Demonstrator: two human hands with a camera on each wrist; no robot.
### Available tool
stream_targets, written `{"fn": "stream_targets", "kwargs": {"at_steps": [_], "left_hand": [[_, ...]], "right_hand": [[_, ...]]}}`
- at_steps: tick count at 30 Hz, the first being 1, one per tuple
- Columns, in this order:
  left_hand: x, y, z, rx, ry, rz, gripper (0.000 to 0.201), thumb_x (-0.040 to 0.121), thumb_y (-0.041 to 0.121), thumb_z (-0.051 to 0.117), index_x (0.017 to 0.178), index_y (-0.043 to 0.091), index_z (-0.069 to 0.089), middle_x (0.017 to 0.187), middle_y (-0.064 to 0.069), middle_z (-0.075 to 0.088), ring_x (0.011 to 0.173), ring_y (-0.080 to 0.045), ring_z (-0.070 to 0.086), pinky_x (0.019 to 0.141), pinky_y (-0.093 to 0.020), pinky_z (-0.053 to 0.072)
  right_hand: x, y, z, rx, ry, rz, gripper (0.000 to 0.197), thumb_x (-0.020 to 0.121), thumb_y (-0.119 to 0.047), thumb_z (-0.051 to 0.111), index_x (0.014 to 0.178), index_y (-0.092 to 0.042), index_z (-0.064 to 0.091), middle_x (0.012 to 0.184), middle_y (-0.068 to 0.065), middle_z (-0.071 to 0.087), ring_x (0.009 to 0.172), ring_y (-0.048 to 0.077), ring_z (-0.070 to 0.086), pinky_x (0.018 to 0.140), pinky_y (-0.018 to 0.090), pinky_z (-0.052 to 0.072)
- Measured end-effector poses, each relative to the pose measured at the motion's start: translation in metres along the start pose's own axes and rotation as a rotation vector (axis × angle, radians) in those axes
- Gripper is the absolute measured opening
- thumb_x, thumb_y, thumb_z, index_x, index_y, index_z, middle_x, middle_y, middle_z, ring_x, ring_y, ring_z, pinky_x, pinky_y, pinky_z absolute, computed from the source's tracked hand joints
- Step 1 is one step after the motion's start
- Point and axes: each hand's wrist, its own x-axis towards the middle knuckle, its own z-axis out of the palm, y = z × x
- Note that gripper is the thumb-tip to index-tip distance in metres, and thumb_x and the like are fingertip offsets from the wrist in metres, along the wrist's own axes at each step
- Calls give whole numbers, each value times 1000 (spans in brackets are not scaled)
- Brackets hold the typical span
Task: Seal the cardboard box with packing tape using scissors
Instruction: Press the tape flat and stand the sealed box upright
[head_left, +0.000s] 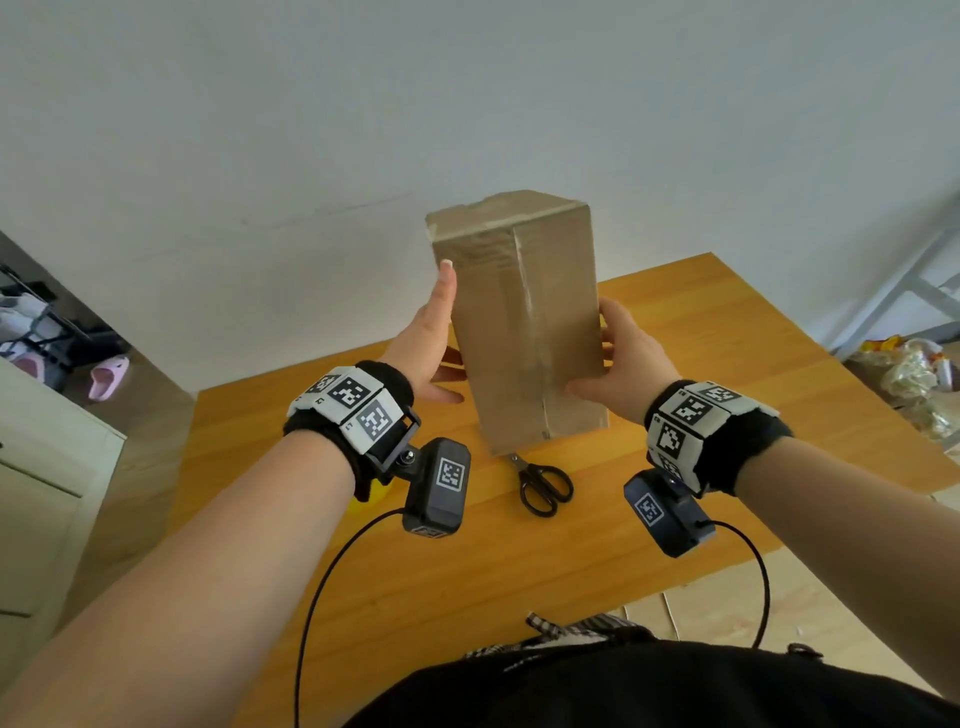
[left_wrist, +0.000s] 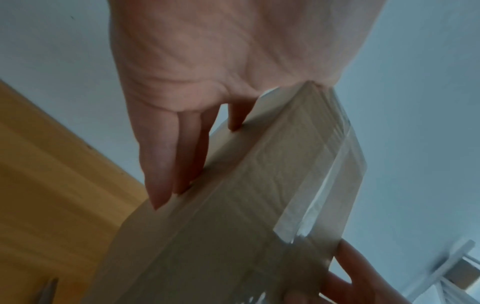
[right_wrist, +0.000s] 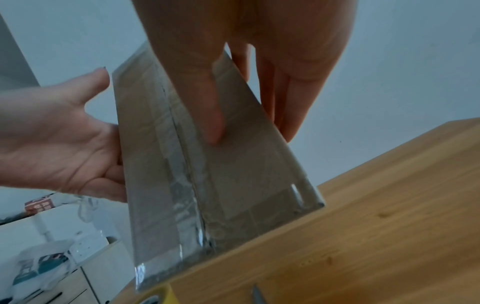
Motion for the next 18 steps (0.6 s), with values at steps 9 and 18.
{"fn": "stream_targets", "kwargs": {"at_steps": [9, 18], "left_hand": [[-9, 9, 0, -254, 1, -64, 76, 77, 81, 25, 100, 15, 53, 97, -14, 64, 96, -34, 62, 90, -57, 45], [-11, 0, -8, -298, -66, -39, 44, 84, 47, 55, 114, 14, 52, 104, -9, 58, 103, -30, 58, 91, -56, 45]], "right_hand": [[-6, -21, -3, 433, -3, 205, 88, 57, -86, 42, 108, -14, 43, 123, 13, 54, 110, 30, 54, 93, 50, 47], [-6, -34, -15, 623, -106, 395, 57, 85, -58, 48, 126, -19, 40, 131, 8, 49, 117, 31, 51, 99, 53, 42]]}}
